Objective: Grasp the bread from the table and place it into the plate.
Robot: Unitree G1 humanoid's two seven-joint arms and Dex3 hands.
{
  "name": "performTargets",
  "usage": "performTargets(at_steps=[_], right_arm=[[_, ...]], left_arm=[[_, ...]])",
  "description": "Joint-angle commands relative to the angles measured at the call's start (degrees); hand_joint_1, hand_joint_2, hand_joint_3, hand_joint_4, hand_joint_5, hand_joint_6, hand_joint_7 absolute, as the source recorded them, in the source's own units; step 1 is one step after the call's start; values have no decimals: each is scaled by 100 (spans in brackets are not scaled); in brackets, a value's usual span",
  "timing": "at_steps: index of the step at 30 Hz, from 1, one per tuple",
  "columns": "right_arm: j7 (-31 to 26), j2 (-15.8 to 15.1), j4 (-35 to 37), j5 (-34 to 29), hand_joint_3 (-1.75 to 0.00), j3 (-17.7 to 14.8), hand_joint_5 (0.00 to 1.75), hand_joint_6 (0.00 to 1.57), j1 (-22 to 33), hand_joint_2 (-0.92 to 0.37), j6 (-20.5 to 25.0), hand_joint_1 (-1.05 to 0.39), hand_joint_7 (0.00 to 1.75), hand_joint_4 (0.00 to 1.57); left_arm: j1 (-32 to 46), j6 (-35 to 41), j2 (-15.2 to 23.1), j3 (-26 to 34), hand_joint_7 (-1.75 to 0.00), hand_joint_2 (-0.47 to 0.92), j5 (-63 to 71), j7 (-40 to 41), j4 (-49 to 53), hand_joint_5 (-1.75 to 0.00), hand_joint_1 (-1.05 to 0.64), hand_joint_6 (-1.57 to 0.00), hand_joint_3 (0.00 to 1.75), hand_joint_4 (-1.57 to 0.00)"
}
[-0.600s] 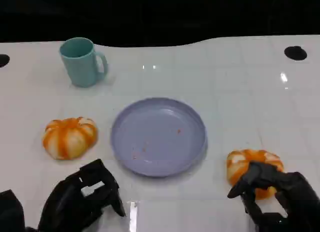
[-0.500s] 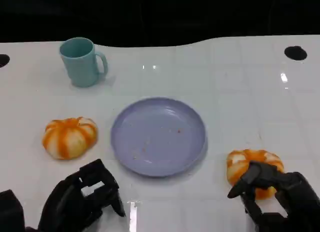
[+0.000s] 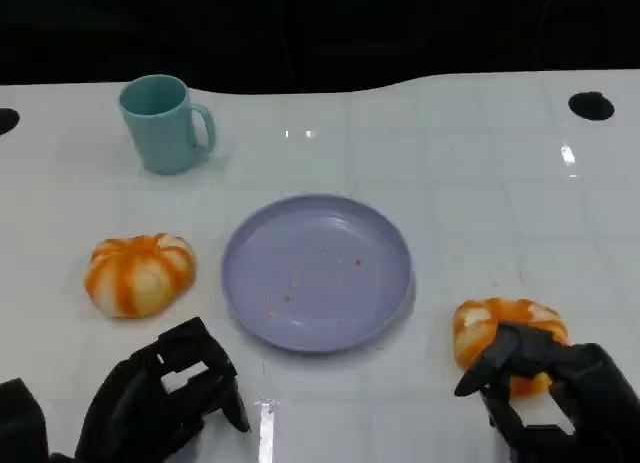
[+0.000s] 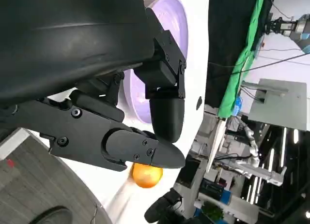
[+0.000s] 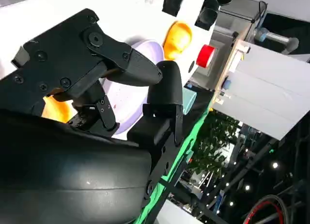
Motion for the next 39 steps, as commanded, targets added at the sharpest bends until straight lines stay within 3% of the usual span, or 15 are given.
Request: performTargets(at_steps=[1, 8, 11, 14, 21, 24, 30, 39], right_arm=[[22, -33, -10, 96, -114, -42, 175, 77, -4, -48, -4, -34, 130, 82], [-27, -25, -41, 71, -114, -78, 175, 77, 1, -49, -101, -32, 128, 82], [-19, -24, -100, 136, -100, -88, 168, 85, 10, -57, -50, -31, 97, 78], [-84, -126, -248, -68, -65, -131, 143, 88, -34, -75, 50, -34, 65, 72], [-280, -596, -677, -1056, -21, -201, 98, 66, -195, -91, 365, -44, 43, 52], [-482, -785, -1007, -1653, -18, -250, 91, 60, -166, -92, 666, -52, 38, 45], [-765, -1214, -1710, -2771, -10, -275, 54, 48, -82, -92, 1215, -57, 10, 28], [-844, -1755, -2566, -3967, -4, -194, 38, 32, -12, -91, 2001, -62, 0, 8]], left_arm=[[-13, 17, 73, 36, -137, 92, -18, 39, -76, -174, -61, -67, 9, -69], [-7, -59, 82, 17, -137, 92, 18, 1, -66, -174, -61, -66, 11, -68], [-13, -63, 78, 17, -137, 92, 0, -32, -47, -174, -60, -66, 11, -68], [-11, -77, 78, 11, -140, 92, 12, -29, -48, -175, -61, -66, 11, -68], [16, -15, 54, -11, -140, 92, -13, -14, -105, -175, -61, -66, 10, -68], [22, -20, 44, -15, -140, 92, -14, -7, -113, -175, -61, -66, 11, -69], [17, -41, 39, -26, -139, 92, -21, -30, -97, -175, -61, -66, 11, -69], [20, -14, 32, -52, -140, 92, 23, 69, -131, -175, -62, -66, 10, -69]])
